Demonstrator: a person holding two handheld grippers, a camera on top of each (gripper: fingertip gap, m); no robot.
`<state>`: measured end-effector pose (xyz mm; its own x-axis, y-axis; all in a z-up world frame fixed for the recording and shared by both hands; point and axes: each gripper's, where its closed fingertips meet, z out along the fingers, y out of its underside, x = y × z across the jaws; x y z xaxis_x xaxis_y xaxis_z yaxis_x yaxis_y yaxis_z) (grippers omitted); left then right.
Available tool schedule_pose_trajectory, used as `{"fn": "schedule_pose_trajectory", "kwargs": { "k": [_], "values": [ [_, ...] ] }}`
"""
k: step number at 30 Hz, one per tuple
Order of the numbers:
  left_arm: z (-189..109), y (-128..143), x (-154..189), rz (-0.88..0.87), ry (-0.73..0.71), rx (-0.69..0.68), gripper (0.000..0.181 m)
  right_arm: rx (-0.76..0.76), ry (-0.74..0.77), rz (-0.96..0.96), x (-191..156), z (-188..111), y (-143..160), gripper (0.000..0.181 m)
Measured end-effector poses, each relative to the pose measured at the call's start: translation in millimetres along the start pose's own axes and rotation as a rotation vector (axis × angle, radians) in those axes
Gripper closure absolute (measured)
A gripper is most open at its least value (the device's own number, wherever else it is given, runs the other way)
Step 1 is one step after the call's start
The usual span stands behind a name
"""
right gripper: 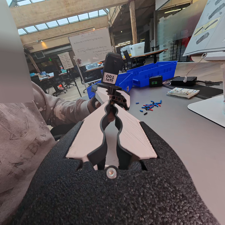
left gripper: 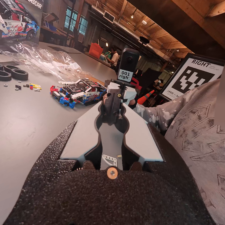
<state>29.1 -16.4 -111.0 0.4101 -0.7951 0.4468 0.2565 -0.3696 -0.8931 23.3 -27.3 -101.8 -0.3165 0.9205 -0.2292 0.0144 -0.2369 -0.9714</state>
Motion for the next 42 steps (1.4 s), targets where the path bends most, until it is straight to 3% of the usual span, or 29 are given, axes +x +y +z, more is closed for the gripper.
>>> {"fn": "schedule_pose_trajectory", "kwargs": {
  "k": [7, 8, 10, 12, 15, 19, 27, 33, 36, 42],
  "values": [
    [1.6, -0.1, -2.5, 0.012, -0.014, -0.006, 0.157, -0.015, -0.011, 0.007, 0.3, -2.9, 1.0, 0.180],
    [-5.1, -10.0, -6.5, -0.003, -0.022, 0.060, 0.155, -0.015, -0.007, 0.000, 1.1, -4.5, 1.1, 0.181],
    [-47.8, -49.0, -26.3, -0.078, -0.065, 0.238, 0.160, -0.026, 0.021, 0.015, 9.2, -17.8, 5.3, 0.181],
    [-53.1, -40.4, -24.6, 0.048, -0.121, 0.140, 0.155, -0.039, 0.070, 0.010, 15.9, -15.7, 12.7, 0.181],
    [-39.5, -32.1, -24.9, -0.021, -0.088, 0.135, 0.157, -0.035, 0.053, 0.045, 16.6, 2.1, 16.8, 0.181],
    [-33.6, -23.6, -26.5, -0.060, -0.062, 0.111, 0.157, 0.016, 0.058, 0.071, 18.4, 3.9, 7.8, 0.181],
    [-17.1, -7.4, -21.1, -0.063, -0.035, 0.067, 0.155, 0.053, 0.082, 0.107, 17.1, 7.4, -0.3, 0.158],
    [-6.7, 4.2, -17.2, 0.009, -0.060, -0.002, 0.155, 0.047, 0.069, 0.126, 14.8, 8.6, 2.3, 0.160],
    [-4.7, 14.1, -23.0, 0.085, -0.128, -0.076, 0.155, 0.069, 0.090, 0.160, 20.3, 5.2, 0.5, 0.176],
    [-2.9, 21.0, -29.5, 0.113, -0.190, -0.126, 0.155, -0.028, 0.121, 0.125, 21.3, 10.5, 15.9, 0.170]
  ]
}}
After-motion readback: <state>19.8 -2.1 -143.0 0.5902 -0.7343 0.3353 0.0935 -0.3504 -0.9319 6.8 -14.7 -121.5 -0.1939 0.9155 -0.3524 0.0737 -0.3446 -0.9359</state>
